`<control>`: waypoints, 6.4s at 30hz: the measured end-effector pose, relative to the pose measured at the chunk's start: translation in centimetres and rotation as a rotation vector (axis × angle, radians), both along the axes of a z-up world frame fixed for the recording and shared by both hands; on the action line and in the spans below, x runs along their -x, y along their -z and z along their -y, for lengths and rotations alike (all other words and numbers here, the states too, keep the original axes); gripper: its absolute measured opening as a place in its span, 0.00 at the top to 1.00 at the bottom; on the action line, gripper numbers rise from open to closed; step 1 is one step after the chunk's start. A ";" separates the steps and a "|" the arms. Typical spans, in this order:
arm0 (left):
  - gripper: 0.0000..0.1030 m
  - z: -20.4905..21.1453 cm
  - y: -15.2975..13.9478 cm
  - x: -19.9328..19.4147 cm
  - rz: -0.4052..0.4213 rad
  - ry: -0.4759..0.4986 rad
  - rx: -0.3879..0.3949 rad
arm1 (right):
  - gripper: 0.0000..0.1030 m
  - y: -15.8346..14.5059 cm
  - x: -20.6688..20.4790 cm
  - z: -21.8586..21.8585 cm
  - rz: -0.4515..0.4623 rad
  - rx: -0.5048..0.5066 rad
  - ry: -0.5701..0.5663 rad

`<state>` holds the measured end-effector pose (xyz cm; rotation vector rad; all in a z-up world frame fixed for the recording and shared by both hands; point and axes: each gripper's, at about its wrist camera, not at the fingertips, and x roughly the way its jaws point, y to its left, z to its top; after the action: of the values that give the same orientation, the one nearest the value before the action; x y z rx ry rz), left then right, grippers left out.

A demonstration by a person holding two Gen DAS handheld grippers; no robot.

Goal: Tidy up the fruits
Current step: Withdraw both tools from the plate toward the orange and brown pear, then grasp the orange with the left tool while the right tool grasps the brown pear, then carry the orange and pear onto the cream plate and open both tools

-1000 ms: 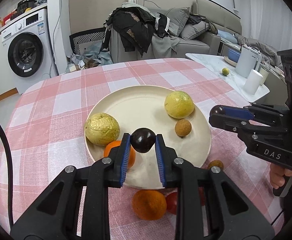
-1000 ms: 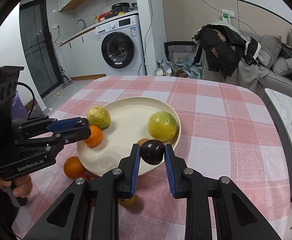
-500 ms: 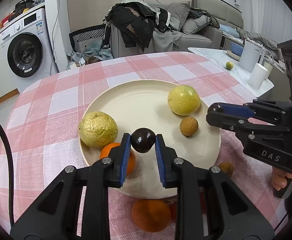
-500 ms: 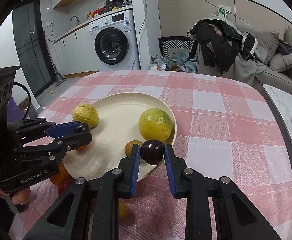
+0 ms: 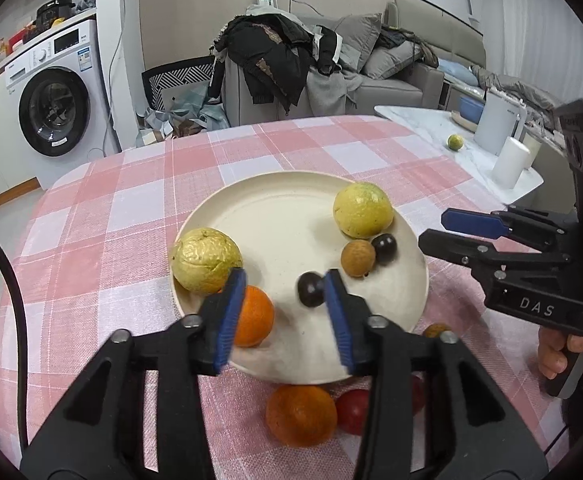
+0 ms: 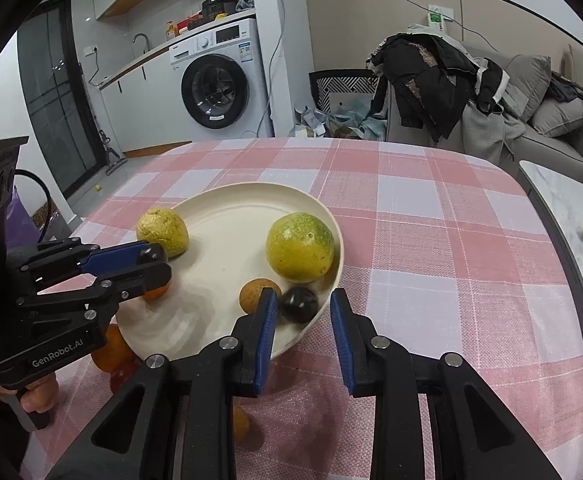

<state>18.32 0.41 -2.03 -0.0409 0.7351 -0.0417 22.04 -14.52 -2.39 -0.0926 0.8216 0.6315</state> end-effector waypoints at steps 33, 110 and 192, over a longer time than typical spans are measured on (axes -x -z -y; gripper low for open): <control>0.01 -1.8 -1.4 9.2 0.016 -0.073 -0.034 | 0.00 -1.7 6.0 1.3 0.037 0.078 -0.023; 0.67 -1.9 2.4 6.4 -0.115 0.064 0.137 | 0.73 2.0 6.4 -0.9 -0.090 0.097 -0.156; 0.69 -1.6 -1.8 -0.1 0.037 -0.008 0.056 | 0.70 -1.0 -1.0 -3.9 -0.058 -0.094 -0.028</control>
<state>18.42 1.98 -0.27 -0.0963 0.6970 -0.0553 23.08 -10.60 -1.42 -0.0003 0.8466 0.7011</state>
